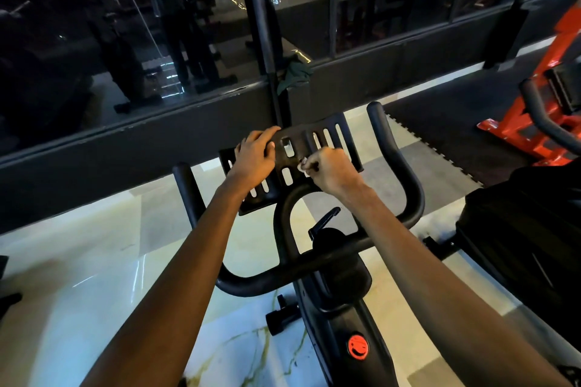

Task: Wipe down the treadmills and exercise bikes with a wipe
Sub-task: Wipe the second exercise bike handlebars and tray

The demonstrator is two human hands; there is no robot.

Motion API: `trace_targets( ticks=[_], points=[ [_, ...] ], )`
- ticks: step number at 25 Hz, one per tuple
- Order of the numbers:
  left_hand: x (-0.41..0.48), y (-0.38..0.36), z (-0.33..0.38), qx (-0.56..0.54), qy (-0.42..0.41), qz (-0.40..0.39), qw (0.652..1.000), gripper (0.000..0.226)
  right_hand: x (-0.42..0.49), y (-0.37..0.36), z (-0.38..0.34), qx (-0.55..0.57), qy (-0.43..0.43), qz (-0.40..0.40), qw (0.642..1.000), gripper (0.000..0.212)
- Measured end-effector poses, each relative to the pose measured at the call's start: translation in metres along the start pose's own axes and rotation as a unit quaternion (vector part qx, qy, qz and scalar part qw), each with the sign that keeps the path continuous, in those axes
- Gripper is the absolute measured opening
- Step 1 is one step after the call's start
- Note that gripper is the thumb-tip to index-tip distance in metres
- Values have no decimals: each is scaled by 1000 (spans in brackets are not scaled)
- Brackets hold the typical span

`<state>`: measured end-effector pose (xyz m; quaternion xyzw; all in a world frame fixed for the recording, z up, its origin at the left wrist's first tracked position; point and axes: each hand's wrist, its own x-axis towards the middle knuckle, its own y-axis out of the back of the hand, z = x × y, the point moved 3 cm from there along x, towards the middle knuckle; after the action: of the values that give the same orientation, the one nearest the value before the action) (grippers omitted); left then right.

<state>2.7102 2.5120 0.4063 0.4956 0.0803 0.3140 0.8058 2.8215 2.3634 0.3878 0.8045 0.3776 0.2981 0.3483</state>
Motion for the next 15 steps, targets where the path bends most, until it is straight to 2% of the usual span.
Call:
trace_targets(
  ticks=[3,4,6,8,11,15],
  points=[
    [1,-4,4,-5,8,3,1000,44,5,16,1,46,-2,-50,998,7],
    [2,-5,3,2,12,1,1000,42,10,25,3,85,-12,-25,996,7],
    [7,-8,3,16,22,-2,1000,40,21,42,13,155,-43,87,983,10],
    [13,-11,9,19,45,1,999,37,32,46,21,173,-57,162,970,10],
    [17,-18,20,-17,78,24,996,33,41,23,21,151,-55,128,979,15],
    [11,-27,18,-29,60,83,994,35,34,5,33,158,-62,119,978,17]
  ],
)
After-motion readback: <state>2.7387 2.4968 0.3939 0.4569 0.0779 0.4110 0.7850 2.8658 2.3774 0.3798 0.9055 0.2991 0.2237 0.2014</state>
